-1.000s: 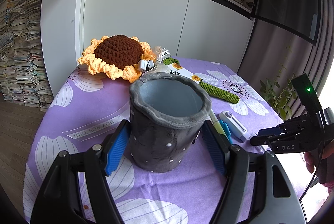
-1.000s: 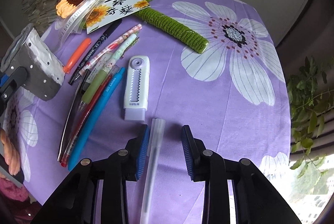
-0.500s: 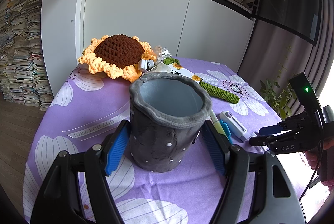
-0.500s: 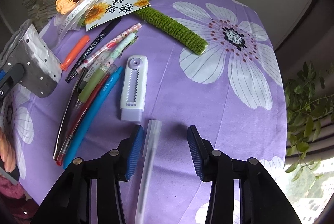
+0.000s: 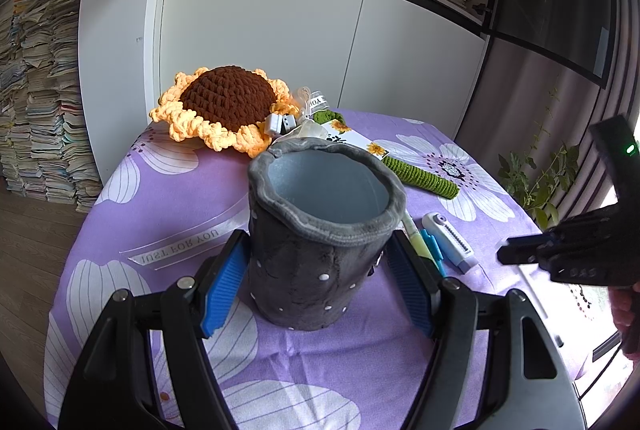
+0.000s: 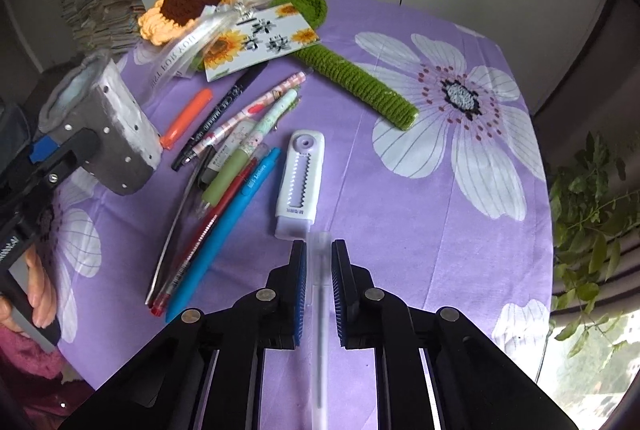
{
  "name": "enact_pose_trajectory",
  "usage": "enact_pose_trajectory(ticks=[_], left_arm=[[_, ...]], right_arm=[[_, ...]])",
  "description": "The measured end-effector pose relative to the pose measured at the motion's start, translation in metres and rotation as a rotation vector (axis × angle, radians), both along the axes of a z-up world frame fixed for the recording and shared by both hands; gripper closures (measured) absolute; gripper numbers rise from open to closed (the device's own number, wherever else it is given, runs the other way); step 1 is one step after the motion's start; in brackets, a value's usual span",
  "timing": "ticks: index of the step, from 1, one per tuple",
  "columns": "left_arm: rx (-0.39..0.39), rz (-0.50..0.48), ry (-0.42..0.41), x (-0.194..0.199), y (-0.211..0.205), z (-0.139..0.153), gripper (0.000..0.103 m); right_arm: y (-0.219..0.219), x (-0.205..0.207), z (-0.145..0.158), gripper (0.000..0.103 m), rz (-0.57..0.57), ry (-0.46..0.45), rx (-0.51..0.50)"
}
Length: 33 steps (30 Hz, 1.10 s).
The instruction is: Organize stationery
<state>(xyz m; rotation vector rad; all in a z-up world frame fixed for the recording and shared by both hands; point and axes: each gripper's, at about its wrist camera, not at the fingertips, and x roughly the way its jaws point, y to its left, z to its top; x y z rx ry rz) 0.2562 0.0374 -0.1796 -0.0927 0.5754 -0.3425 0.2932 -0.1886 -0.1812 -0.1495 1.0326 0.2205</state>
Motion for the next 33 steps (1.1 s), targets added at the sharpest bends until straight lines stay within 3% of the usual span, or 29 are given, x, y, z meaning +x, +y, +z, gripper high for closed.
enact_pose_trajectory(ticks=[9, 24, 33], left_arm=[[-0.001, 0.000, 0.001, 0.000, 0.000, 0.000, 0.033], [-0.001, -0.001, 0.001, 0.000, 0.000, 0.000, 0.033], [-0.001, -0.007, 0.002, 0.000, 0.000, 0.000, 0.033]], right_arm=[[0.007, -0.021, 0.056, 0.090, 0.030, -0.185, 0.078], [0.016, -0.032, 0.092, 0.090, 0.033, -0.306, 0.183], [0.058, -0.033, 0.158, 0.090, 0.151, -0.525, 0.313]])
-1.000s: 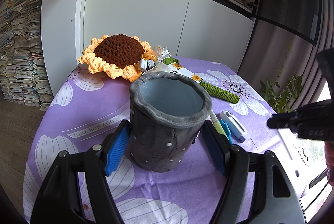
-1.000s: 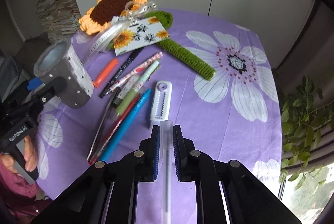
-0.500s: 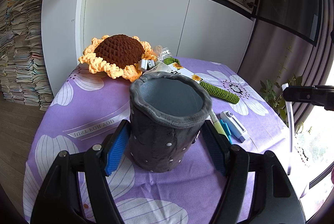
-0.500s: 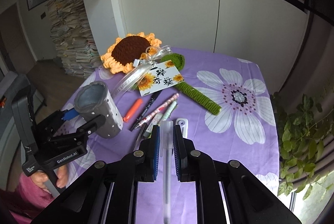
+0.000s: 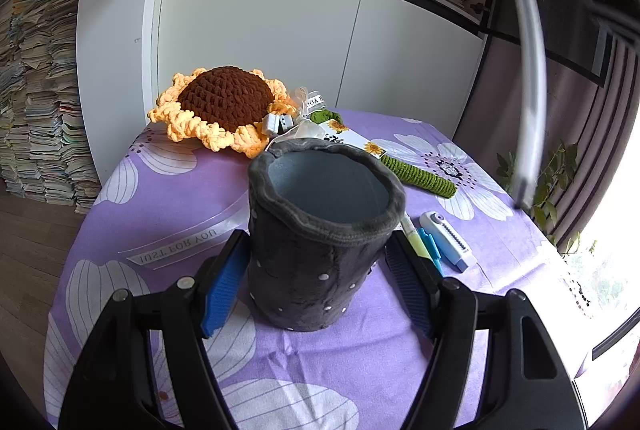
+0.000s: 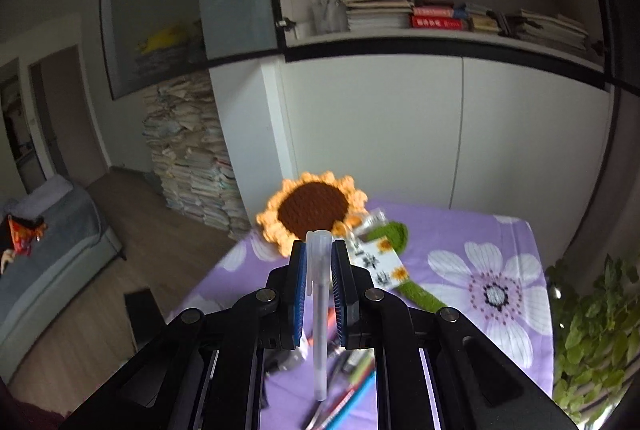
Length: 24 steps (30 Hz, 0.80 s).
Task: Organize stationery
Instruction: 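Lower the clear pen into the grey cup held by the left gripper, release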
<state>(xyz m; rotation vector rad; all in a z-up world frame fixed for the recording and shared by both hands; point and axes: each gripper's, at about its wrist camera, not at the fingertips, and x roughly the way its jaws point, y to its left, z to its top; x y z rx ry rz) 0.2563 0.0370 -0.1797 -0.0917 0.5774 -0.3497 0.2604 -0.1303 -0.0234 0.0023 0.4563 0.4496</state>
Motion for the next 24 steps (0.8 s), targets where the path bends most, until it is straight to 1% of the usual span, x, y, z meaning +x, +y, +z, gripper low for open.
enact_pose_trajectory(ticks=[3, 7, 12, 20, 24], left_arm=[[-0.001, 0.000, 0.000, 0.000, 0.000, 0.000, 0.033], [-0.006, -0.003, 0.002, 0.000, 0.000, 0.000, 0.033], [-0.010, -0.008, 0.004, 0.001, -0.001, 0.000, 0.033], [-0.011, -0.008, 0.004, 0.000, -0.001, 0.000, 0.033], [-0.011, -0.008, 0.004, 0.000, -0.001, 0.000, 0.032]], right_arm=[[0.020, 0.014, 0.006, 0.090, 0.053, -0.035, 0.058], [0.044, 0.028, -0.002, 0.090, 0.079, -0.075, 0.072], [0.048, 0.042, -0.020, 0.090, 0.082, -0.008, 0.092], [0.043, 0.033, -0.047, 0.090, 0.096, 0.056, 0.025], [0.042, 0.033, -0.065, 0.090, 0.094, 0.114, 0.012]])
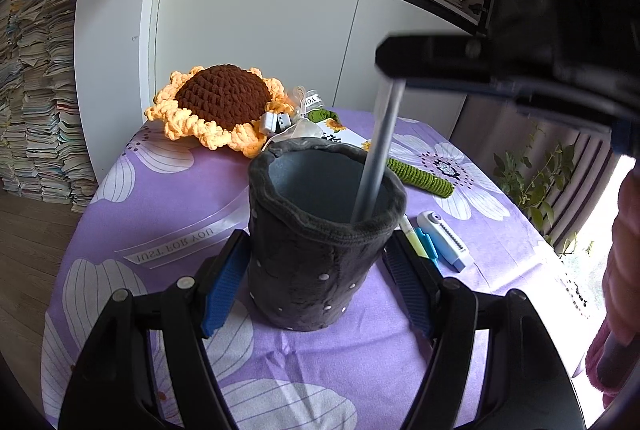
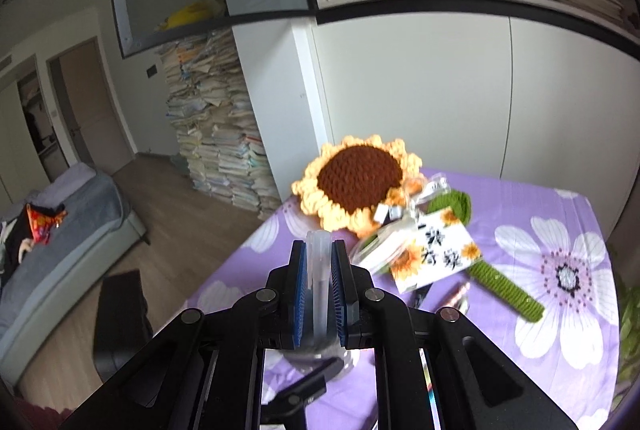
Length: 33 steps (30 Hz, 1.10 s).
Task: Organize stationery
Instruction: 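Lower the clear pen into the grey cup held by the left gripper, release, then move the right gripper to the blue pen and close on it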
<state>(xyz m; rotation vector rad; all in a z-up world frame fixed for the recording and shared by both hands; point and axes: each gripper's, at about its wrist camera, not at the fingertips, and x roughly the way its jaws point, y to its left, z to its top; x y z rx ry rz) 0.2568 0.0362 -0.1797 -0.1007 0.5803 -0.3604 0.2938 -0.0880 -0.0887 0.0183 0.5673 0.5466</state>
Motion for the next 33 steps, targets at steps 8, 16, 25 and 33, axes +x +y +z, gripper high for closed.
enact_pose_trajectory(ticks=[8, 16, 25, 33], left_arm=[[0.000, 0.001, 0.001, 0.000, 0.000, 0.000, 0.032], [0.000, 0.001, 0.005, -0.001, -0.001, -0.002, 0.033], [-0.001, 0.001, 0.005, 0.000, -0.001, -0.002, 0.032], [-0.001, 0.001, 0.006, 0.000, -0.001, -0.001, 0.033]], right_arm=[[-0.008, 0.003, -0.021, 0.090, 0.003, 0.109, 0.005], [-0.051, -0.017, -0.026, 0.089, -0.079, 0.144, -0.010], [-0.067, -0.002, -0.097, 0.089, -0.208, 0.419, -0.175], [-0.058, -0.005, -0.116, 0.089, -0.201, 0.437, -0.238]])
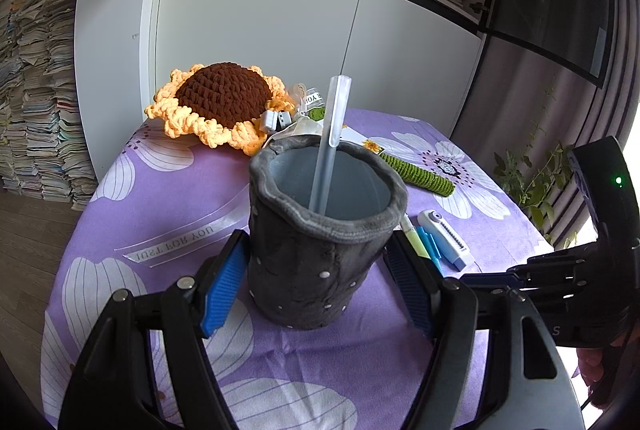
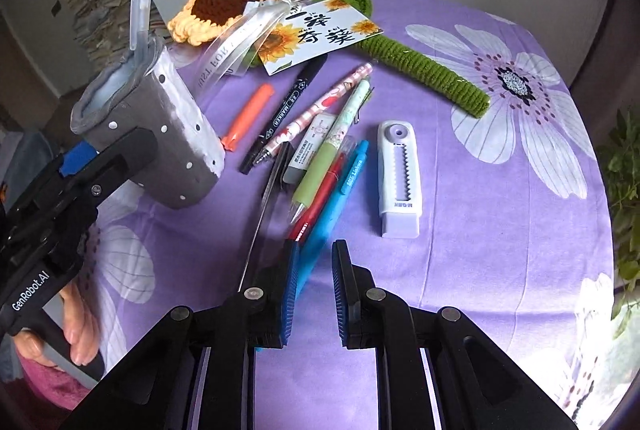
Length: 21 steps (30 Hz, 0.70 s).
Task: Organize stationery
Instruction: 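Move the right gripper to the blue pen and close on it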
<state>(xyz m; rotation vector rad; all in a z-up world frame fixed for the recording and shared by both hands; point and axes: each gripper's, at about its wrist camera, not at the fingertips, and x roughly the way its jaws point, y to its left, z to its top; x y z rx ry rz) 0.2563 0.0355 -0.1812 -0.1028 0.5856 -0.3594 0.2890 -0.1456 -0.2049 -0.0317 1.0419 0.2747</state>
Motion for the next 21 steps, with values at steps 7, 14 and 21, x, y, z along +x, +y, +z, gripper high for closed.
enact_pose_trajectory(ticks=[7, 14, 21], left_arm=[[0.001, 0.001, -0.001, 0.000, 0.000, 0.000, 0.033], [0.001, 0.002, -0.001, 0.000, 0.000, 0.000, 0.033], [0.001, 0.001, -0.001, 0.000, 0.000, 0.000, 0.033]], right_arm=[[-0.020, -0.003, -0.002, 0.088, -0.050, 0.012, -0.130], [-0.026, -0.001, -0.001, 0.088, -0.066, 0.052, 0.021], [-0.013, 0.003, 0.001, 0.088, -0.059, 0.060, 0.023]])
